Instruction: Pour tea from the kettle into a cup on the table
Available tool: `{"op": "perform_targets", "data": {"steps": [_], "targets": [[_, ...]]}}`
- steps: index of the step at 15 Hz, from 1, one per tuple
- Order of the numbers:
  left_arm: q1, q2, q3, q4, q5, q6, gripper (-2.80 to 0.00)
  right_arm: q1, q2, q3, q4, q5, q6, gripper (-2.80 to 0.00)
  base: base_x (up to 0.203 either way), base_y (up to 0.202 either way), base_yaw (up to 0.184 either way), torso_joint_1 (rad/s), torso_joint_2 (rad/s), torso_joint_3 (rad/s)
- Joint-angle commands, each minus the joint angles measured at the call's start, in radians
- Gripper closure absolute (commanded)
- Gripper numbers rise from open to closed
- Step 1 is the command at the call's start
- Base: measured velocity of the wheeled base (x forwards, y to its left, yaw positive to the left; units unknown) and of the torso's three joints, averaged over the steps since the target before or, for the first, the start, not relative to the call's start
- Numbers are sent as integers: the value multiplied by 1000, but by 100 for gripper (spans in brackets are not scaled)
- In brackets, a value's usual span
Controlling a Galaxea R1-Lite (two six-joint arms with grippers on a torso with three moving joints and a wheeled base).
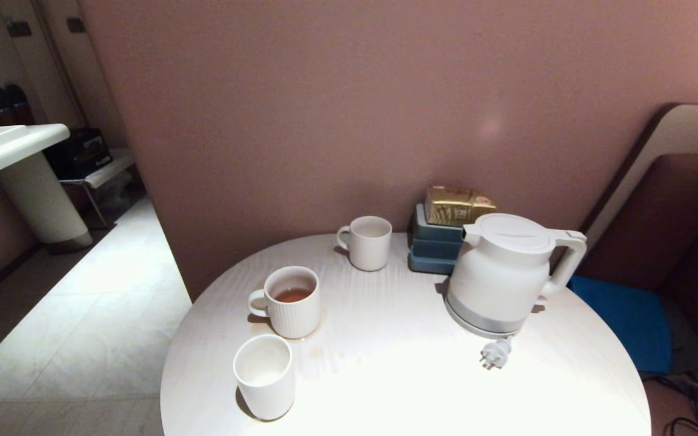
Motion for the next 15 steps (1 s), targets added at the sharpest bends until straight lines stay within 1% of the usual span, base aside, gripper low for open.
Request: {"op": "perform_targets", "data": {"steps": [1,7,8,11,15], "targets": [[0,1,0,0,0,-2,0,1,0,0,0,0,-1,0,0,0,0,0,0,0],[0,1,0,3,0,-2,0,1,1,0,0,2,-4,0,0,0,0,0,0,0],[0,1,0,0,0,-2,0,1,2,0,0,2,-8,-280,0,0,0,102,-185,-98],[0,1,0,3,0,-2,0,1,0,0,0,2,-8,-280,0,0,0,217,-418,-205],[0,1,0,0,0,-2,0,-1,0,0,0,2,-6,-280,0,0,0,282,-550,-271]]}}
